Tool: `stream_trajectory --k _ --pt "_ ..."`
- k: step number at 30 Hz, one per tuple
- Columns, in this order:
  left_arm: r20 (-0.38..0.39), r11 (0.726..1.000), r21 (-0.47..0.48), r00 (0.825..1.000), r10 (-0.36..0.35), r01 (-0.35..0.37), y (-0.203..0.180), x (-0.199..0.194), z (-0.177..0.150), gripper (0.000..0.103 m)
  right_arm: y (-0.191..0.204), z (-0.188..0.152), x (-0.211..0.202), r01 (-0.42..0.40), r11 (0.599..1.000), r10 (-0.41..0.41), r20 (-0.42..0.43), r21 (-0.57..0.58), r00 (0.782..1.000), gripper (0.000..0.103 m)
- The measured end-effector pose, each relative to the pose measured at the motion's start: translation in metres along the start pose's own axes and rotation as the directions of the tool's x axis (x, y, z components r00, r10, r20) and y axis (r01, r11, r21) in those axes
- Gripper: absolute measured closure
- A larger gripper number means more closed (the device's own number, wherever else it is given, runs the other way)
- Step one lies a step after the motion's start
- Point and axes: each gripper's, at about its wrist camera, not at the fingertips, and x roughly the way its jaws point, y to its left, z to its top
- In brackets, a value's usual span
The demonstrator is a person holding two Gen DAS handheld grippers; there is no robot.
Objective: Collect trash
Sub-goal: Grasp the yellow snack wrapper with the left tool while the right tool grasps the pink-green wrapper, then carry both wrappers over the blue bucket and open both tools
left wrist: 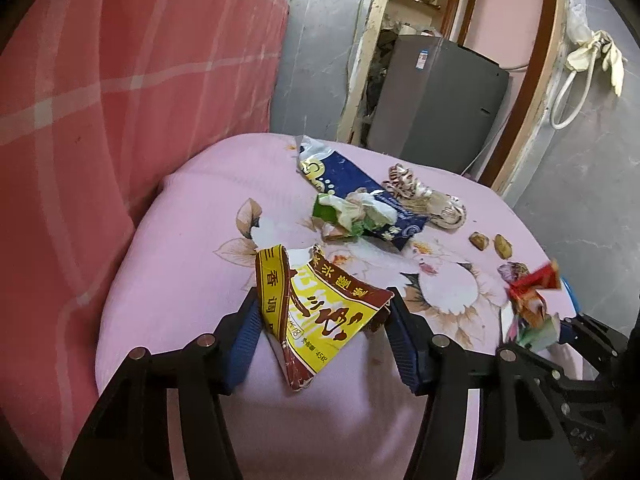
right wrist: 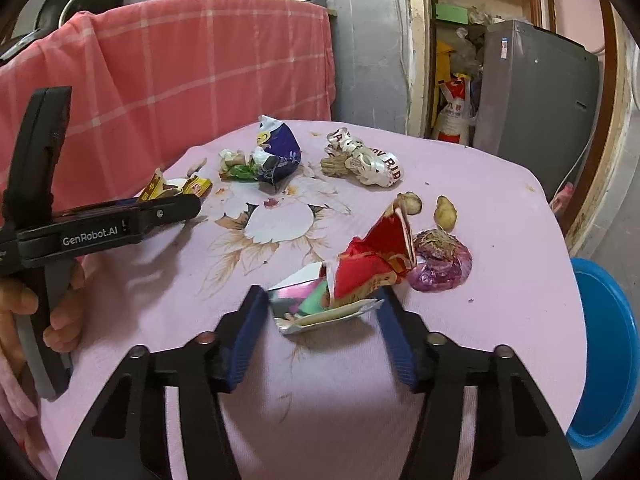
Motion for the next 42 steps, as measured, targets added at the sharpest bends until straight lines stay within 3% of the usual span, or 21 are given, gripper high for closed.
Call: stream_trajectory --k 9,20,24,28,34,42 --pt "0.04 0.999 0.001 0.998 -0.04 0.04 -0.017 -0.033 -0.02 0.05 0.004 -0.01 -0.023 -0.042 0.999 0.041 0.039 0.024 0.998 0.06" --pt "0.176 0.997 0.024 0.981 -0.078 0.074 -0.05 -0.077 -0.039 0.05 0.0 -0.03 -0.068 -0.175 0.98 0.164 0.114 0.096 0.98 0.06" --pt "0.205 0.996 0.022 0.974 -0.092 0.089 -0.058 -0.084 -0.038 0.05 -0.004 -0.029 -0.089 -0.16 0.984 0.145 0.162 0.083 0.976 0.06" --pt "0.238 0.995 0.026 0.966 -0.104 0.101 -0.066 -0.089 -0.034 0.05 -0.006 -0.025 -0.114 -0.089 0.994 0.074 0.238 0.055 0.968 0.06" --pt "0.305 0.988 0.041 0.94 -0.155 0.149 -0.088 -0.096 -0.022 0.049 -0.02 -0.017 -0.151 0.023 0.999 -0.039 0.365 0.049 0.93 0.06" --pt "0.368 0.965 0.13 0.893 -0.26 0.228 -0.148 -0.089 0.009 0.049 -0.068 -0.007 -0.195 0.2 0.973 -0.232 0.496 0.119 0.837 0.059"
